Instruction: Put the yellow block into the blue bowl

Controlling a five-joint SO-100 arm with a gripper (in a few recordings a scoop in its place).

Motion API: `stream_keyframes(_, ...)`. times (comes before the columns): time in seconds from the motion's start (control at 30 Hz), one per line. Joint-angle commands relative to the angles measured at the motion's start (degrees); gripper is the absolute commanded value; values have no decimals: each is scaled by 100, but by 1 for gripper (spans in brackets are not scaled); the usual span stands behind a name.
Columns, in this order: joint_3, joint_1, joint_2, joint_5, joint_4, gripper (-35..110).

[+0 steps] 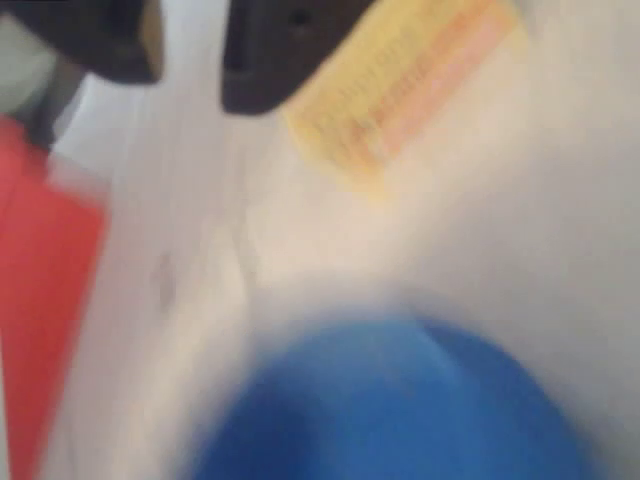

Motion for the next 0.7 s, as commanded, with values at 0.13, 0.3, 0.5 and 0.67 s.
stream_keyframes(0.13,-4307,861,-3858,79,1257,0)
stream_keyframes(0.3,-5968,1134,-5273,88,2505,0)
stream_keyframes(0.5,-7436,1696,-6407,387,3489,0)
stream_keyframes(0.67,-8271,2206,-7119,1081,3964,1)
